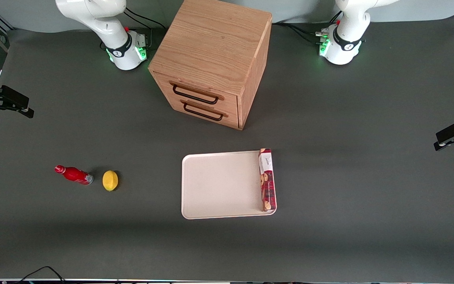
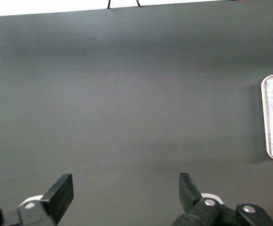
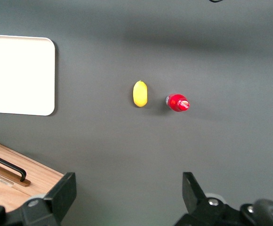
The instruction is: Place coke bottle on tray
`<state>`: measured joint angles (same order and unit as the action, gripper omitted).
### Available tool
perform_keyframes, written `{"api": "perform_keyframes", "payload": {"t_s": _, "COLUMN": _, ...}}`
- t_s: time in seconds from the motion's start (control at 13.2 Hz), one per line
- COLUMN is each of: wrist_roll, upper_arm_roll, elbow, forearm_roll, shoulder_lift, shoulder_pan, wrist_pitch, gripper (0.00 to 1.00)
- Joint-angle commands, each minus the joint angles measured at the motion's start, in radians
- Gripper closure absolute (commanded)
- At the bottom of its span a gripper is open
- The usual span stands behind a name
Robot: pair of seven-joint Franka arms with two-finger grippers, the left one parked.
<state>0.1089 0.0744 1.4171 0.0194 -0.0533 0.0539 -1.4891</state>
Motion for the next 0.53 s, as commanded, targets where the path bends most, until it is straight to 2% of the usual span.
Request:
{"api": "perform_keyframes", "payload": {"t_s": 0.0, "wrist_roll": -0.032, "upper_arm_roll": 0.002, "elbow": 0.002, "forearm_roll": 0.008, "shoulder_lift": 0.0, "shoulder_pan": 0.0, "wrist_pitch": 0.018, "gripper": 0.0}}
{"api": "perform_keyframes", "payload": {"t_s": 0.23, "wrist_roll": -0.032, "upper_arm_roll": 0.008, "elbow": 0.003, "forearm_roll": -0.001, "shoulder_lift": -0.011, "shoulder_pan": -0.002, "wrist_pitch": 0.018, "gripper": 0.0}}
{"api": "perform_keyframes", "payload": {"t_s": 0.46, "wrist_roll": 0.061, "upper_arm_roll": 0.036, "elbow": 0.019, "forearm_roll": -0.068, "shoulder_lift": -0.096, "shoulder_pan": -0.017, "wrist_pitch": -0.009, "gripper": 0.0}}
